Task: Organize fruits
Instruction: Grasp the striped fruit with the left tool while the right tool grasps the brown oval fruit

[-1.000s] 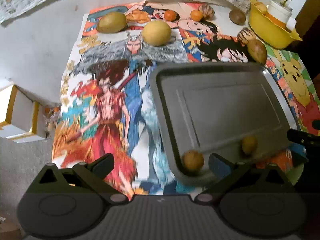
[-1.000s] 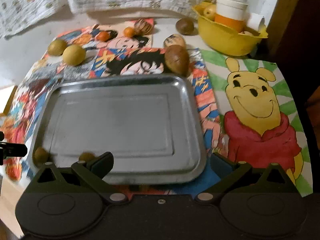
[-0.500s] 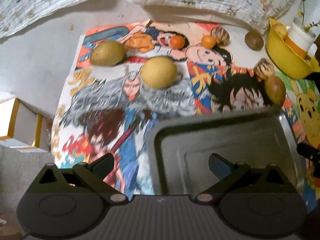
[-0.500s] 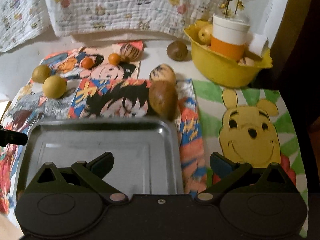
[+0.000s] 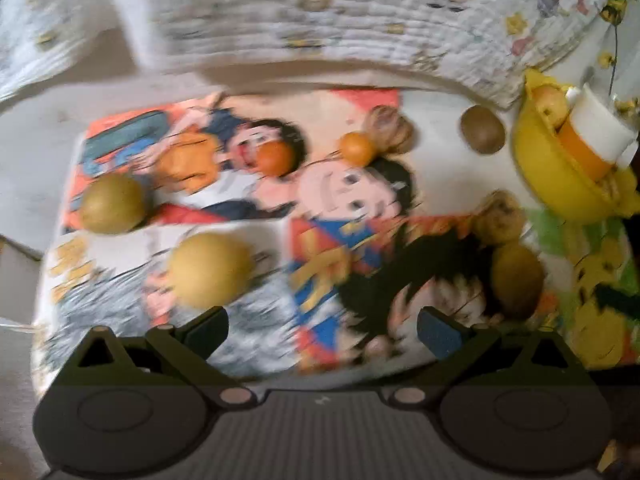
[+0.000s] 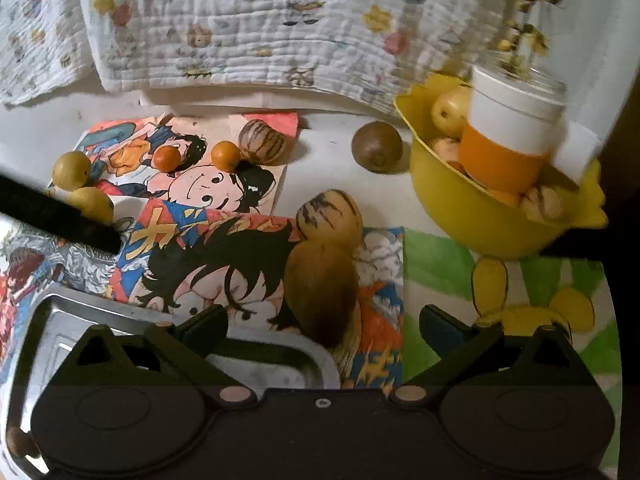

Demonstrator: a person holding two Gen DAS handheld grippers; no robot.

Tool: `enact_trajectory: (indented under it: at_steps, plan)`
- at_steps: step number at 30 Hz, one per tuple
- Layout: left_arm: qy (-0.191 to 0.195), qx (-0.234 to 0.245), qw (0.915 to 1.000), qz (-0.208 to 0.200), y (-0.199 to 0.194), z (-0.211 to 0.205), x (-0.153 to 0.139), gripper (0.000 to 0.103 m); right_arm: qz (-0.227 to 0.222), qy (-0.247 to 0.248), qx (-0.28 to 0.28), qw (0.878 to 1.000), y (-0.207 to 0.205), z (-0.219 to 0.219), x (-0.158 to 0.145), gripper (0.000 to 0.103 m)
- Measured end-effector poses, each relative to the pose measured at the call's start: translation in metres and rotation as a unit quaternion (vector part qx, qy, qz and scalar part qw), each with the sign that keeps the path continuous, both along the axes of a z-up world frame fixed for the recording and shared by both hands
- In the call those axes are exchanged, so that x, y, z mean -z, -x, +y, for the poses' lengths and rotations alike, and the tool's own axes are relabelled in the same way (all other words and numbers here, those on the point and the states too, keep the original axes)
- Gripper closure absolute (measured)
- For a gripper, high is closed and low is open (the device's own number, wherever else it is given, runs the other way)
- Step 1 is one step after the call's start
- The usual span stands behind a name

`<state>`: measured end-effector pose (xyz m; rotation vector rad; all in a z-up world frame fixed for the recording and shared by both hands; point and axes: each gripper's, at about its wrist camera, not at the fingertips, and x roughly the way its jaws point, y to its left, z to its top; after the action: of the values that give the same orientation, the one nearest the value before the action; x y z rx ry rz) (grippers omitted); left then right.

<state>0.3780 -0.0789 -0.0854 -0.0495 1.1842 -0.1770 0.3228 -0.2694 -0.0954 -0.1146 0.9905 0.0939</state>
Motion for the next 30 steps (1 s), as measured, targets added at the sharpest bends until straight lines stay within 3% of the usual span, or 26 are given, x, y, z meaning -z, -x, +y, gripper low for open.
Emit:
enact_trajectory:
  at_steps: [8,19,30]
  plan:
    - [0.071,0.004,0.9967,0.037,-0.052,-0.055,0.015,0.001,0.010,-0.011,-0.025,1.000,-0.025,-0.008,0.013,0.015]
    - [0.101,0.031,0.9921,0.068,-0.092,-0.113,0.036,0.005,0.021,-0.031,-0.024,0.999,-0.042,-0.020,0.027,0.027]
    - [0.141,0.027,0.9840,0.105,-0.108,-0.124,0.055,0.035,0.022,-0.051,-0.041,0.998,-0.046,-0.019,0.031,0.043]
